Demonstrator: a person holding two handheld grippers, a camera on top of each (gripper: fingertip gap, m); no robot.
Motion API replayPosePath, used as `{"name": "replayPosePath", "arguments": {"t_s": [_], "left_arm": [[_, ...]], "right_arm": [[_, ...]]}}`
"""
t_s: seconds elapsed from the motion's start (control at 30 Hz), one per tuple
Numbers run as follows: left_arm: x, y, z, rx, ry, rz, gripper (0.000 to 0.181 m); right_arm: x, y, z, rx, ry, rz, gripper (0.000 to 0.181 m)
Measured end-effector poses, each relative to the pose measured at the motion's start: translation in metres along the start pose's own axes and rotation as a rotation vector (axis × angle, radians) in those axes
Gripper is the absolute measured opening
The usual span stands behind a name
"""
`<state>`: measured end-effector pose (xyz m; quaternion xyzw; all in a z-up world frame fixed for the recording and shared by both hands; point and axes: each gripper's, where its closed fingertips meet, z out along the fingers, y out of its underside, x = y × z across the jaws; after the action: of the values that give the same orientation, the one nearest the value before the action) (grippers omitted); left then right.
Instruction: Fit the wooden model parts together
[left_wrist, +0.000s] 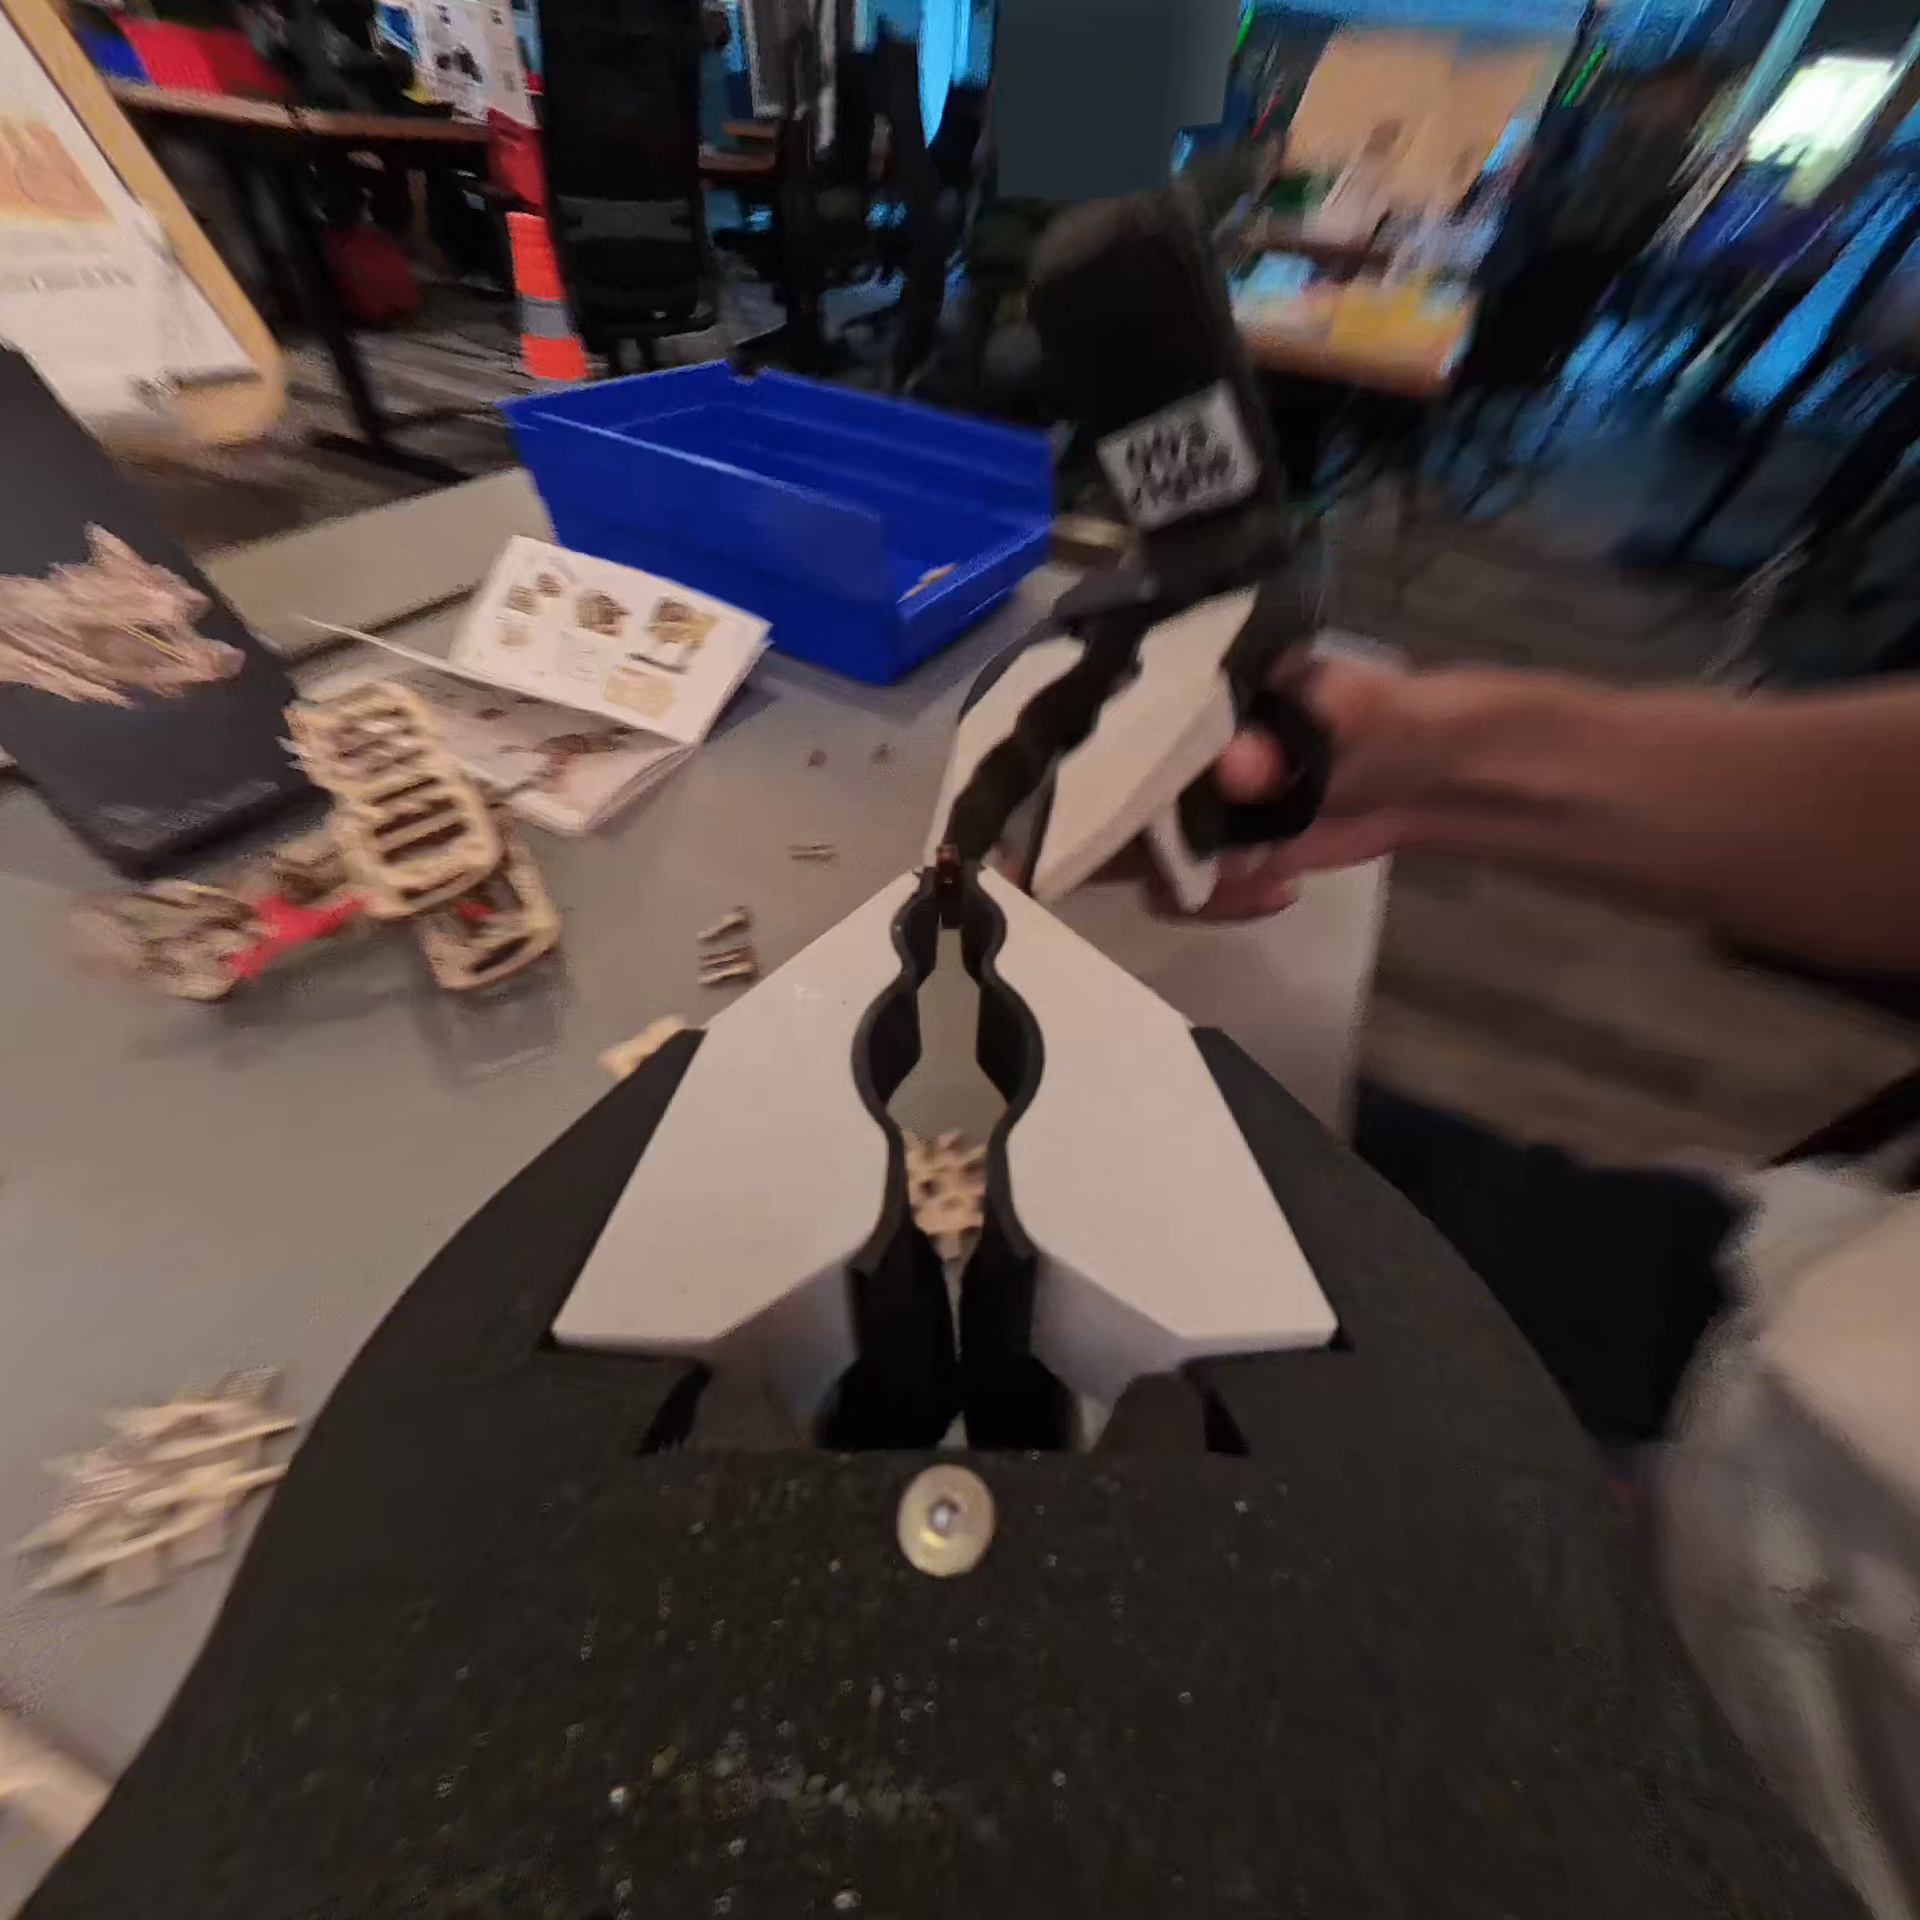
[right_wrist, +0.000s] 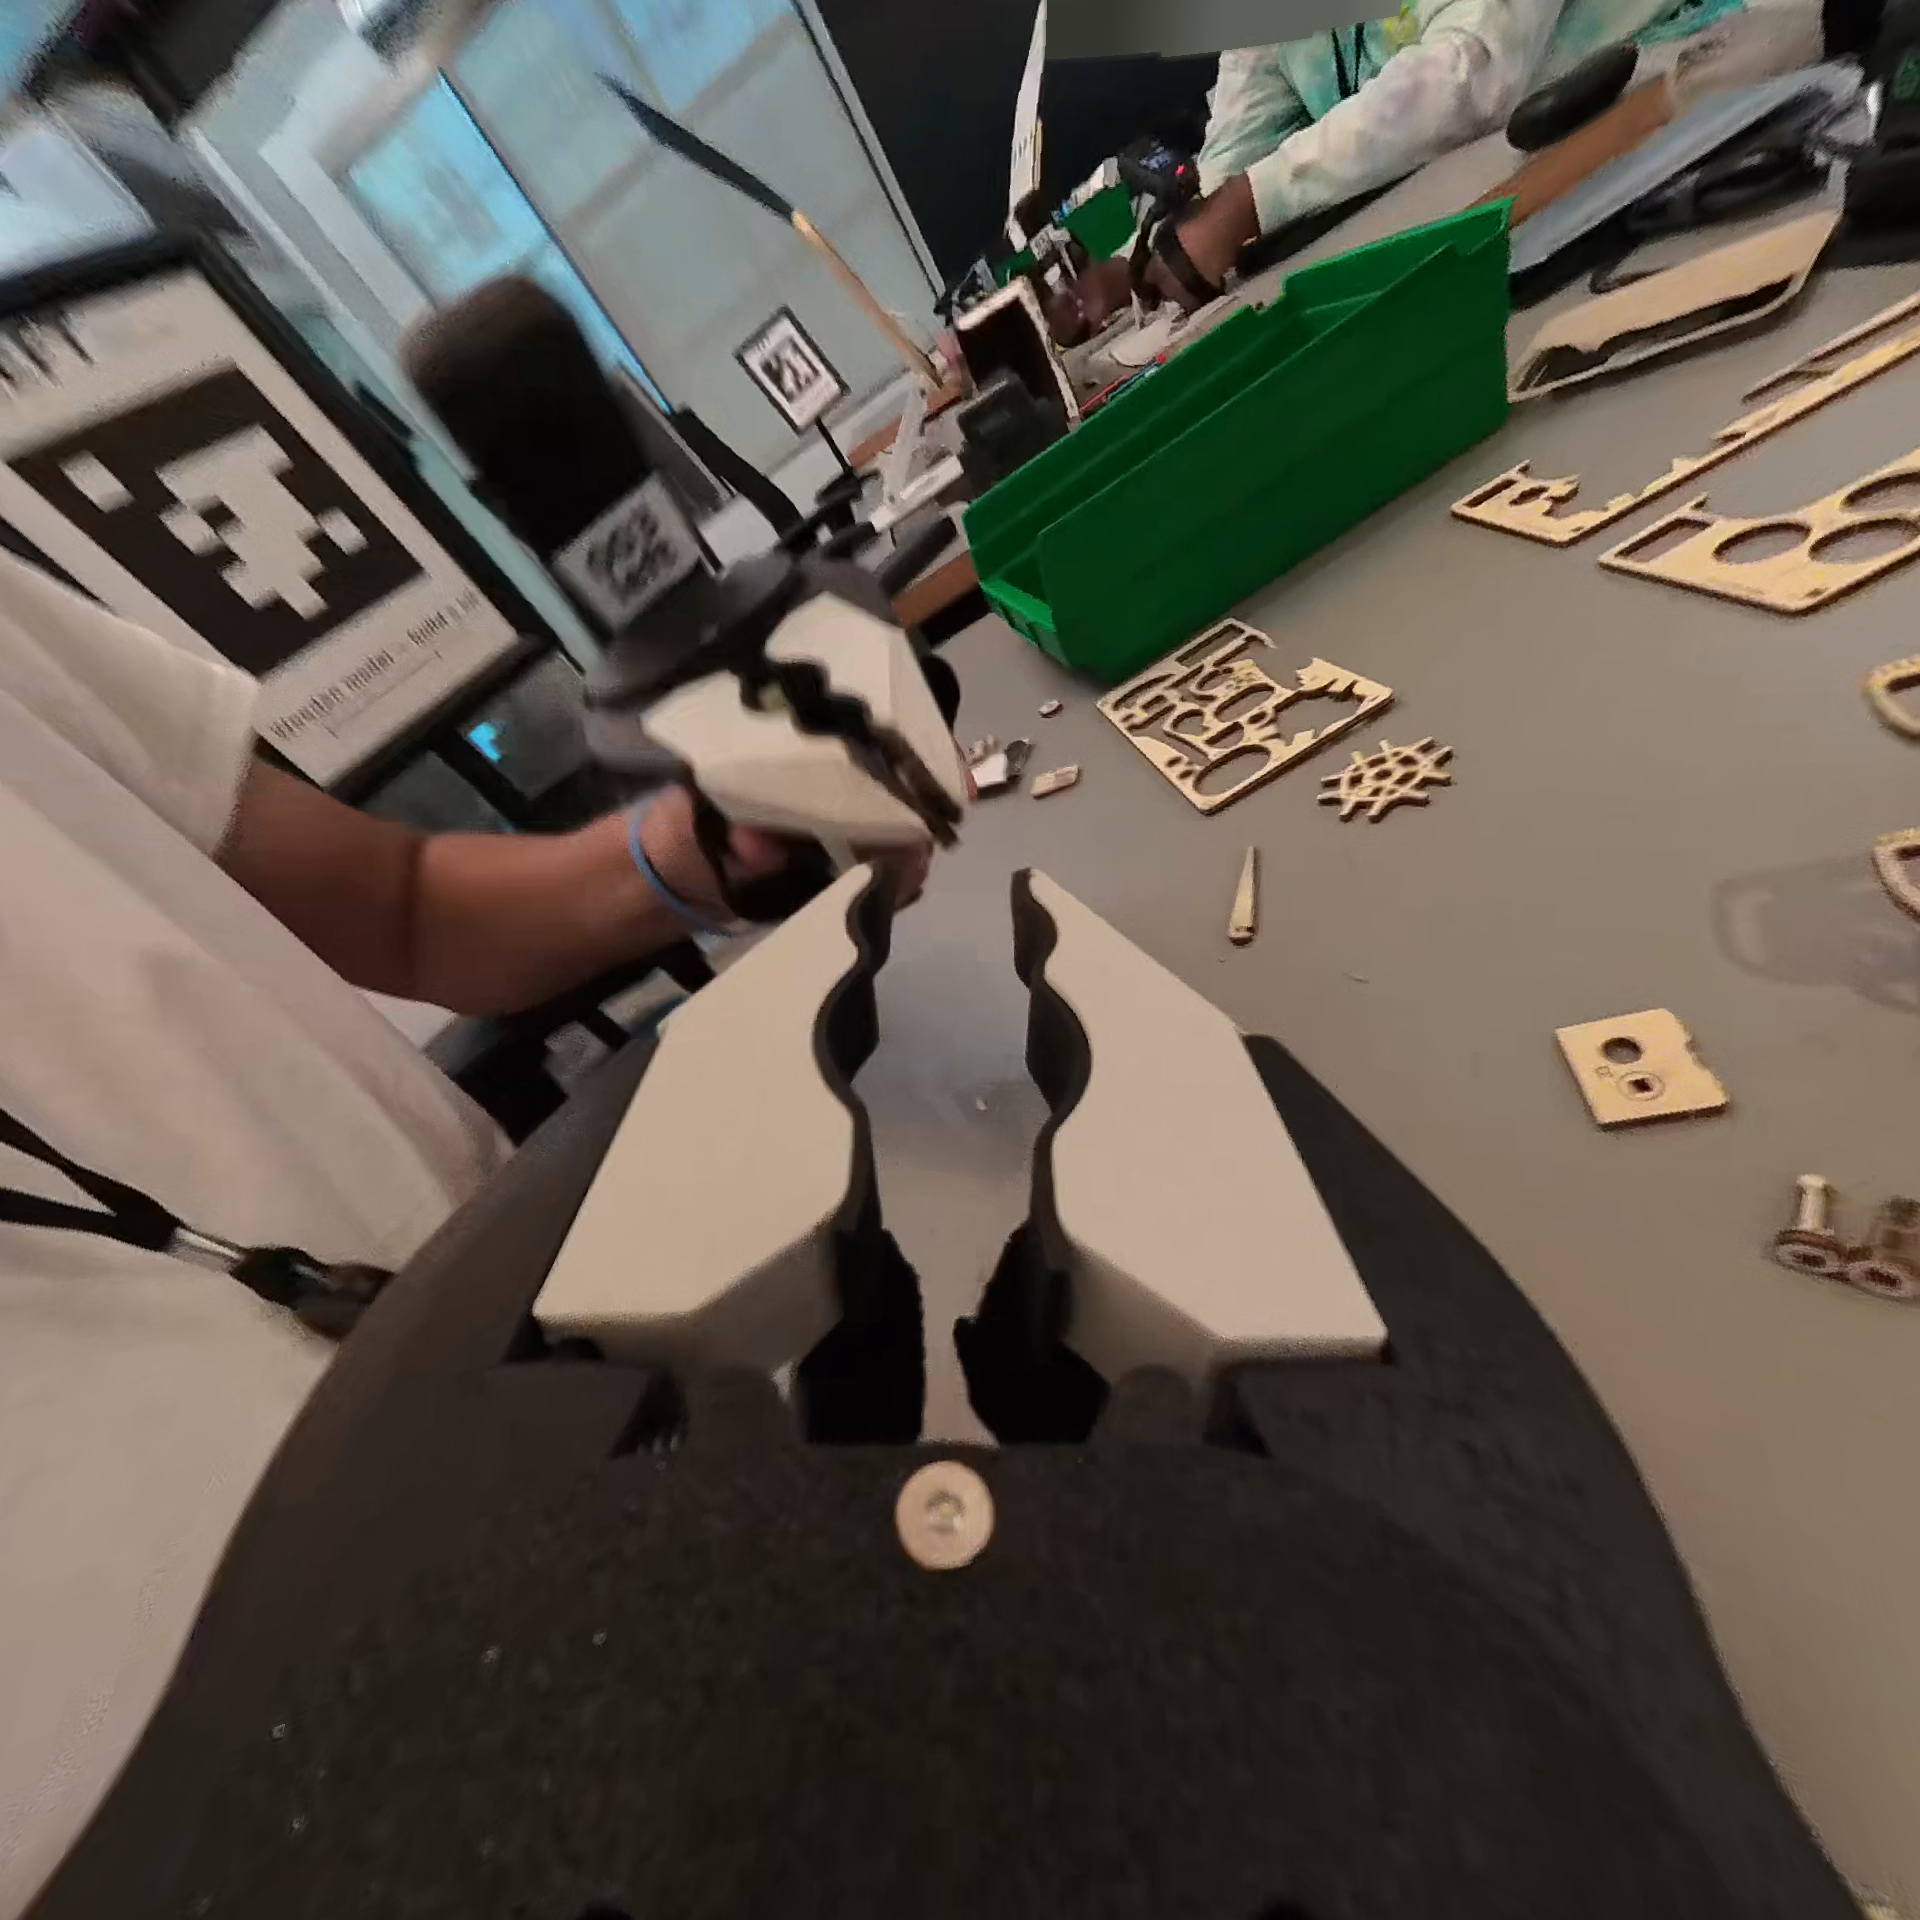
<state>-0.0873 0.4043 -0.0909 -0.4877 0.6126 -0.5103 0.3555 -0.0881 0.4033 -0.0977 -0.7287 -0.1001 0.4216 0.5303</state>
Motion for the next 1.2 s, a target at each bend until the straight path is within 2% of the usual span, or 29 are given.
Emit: {"name": "replayPosePath", "arguments": {"t_s": [0.07,0.13,0.23,0.43,0.83,1.03,1.2], "left_arm": [[0.004,-0.007,-0.003,0.055,0.137,-0.253,0.0],[-0.001,-0.011,-0.004,0.108,0.206,-0.461,0.0],[-0.004,-0.015,-0.007,0.162,0.255,-0.589,0.0],[0.009,-0.025,-0.013,0.201,0.363,-0.575,0.0],[0.017,-0.022,-0.013,0.161,0.376,-0.495,0.0],[0.007,-0.025,-0.016,0.198,0.358,-0.527,0.008],[0.008,-0.026,-0.018,0.201,0.358,-0.512,0.0]], "right_arm": [[-0.001,0.008,0.003,-0.041,0.036,-0.137,0.021],[0.003,0.007,0.008,-0.053,0.134,-0.297,0.018],[0.002,0.007,0.016,-0.067,0.222,-0.417,0.01],[-0.023,-0.003,0.02,0.02,-0.013,-0.124,0.011],[-0.029,-0.013,0.011,0.093,-0.111,0.024,0.002],[-0.028,-0.022,0.013,0.221,-0.179,0.172,0.001],[-0.027,-0.021,0.015,0.228,-0.178,0.184,0.001]]}}
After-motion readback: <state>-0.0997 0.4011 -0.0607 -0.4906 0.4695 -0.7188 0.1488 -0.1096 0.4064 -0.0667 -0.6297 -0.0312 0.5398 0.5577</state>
